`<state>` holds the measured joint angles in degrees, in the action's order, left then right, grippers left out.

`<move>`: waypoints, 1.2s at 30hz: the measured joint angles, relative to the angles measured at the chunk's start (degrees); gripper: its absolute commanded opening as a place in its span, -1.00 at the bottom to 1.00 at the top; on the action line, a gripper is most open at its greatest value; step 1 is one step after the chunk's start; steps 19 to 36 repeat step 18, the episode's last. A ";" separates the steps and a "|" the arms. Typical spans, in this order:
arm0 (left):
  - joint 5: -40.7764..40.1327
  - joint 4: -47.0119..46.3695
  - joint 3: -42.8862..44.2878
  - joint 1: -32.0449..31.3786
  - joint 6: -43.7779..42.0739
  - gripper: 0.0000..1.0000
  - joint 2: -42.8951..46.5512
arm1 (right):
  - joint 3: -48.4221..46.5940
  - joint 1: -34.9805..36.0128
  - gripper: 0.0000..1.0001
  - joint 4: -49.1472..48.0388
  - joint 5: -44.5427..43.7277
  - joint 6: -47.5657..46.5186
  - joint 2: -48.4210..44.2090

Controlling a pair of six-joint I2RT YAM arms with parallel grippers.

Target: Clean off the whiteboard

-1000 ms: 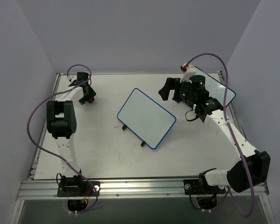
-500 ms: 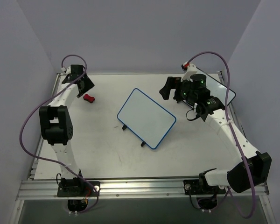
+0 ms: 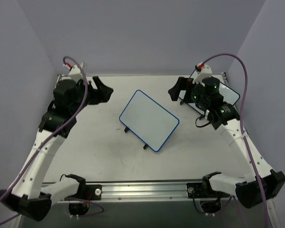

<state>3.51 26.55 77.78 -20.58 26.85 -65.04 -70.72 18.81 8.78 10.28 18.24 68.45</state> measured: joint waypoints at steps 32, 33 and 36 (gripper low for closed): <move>7.41 4.09 -17.79 0.87 -10.08 0.64 19.63 | 8.33 -0.09 1.00 -0.94 -4.76 2.25 -9.81; 7.41 4.09 -17.79 0.87 -10.08 0.64 19.63 | 8.33 -0.09 1.00 -0.94 -4.76 2.25 -9.81; 7.41 4.09 -17.79 0.87 -10.08 0.64 19.63 | 8.33 -0.09 1.00 -0.94 -4.76 2.25 -9.81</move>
